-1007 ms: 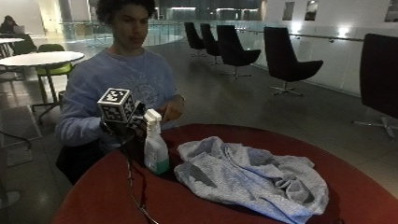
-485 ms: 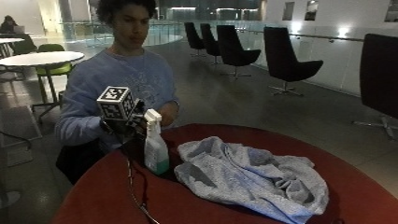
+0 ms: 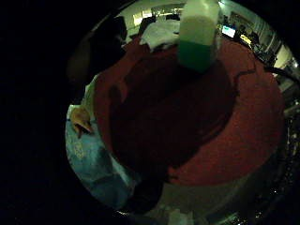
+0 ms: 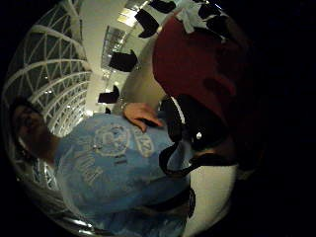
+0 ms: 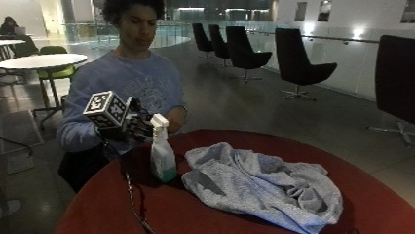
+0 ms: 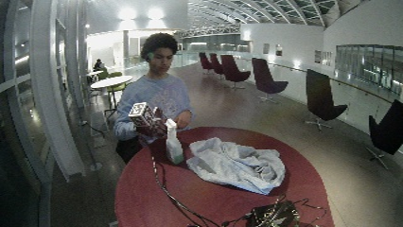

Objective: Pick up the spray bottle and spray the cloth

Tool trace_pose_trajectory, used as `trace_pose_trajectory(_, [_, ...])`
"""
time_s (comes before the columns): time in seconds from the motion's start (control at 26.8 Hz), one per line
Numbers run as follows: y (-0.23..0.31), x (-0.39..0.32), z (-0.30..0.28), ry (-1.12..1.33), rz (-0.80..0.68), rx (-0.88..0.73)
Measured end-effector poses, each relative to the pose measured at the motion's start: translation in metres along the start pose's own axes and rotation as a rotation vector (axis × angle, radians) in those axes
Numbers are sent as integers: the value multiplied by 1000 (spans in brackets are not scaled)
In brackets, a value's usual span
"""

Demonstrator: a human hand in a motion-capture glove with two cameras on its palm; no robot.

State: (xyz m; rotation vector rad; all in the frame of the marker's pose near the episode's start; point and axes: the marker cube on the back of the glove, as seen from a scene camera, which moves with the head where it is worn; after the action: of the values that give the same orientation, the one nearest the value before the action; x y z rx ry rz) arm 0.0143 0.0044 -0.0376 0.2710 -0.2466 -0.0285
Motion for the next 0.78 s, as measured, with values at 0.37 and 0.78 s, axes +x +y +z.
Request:
trace_pose_trajectory(0.37, [2,28,-30,-584,85,240])
trace_pose_trajectory(0.78, [-8,50,-34,-606,204,306])
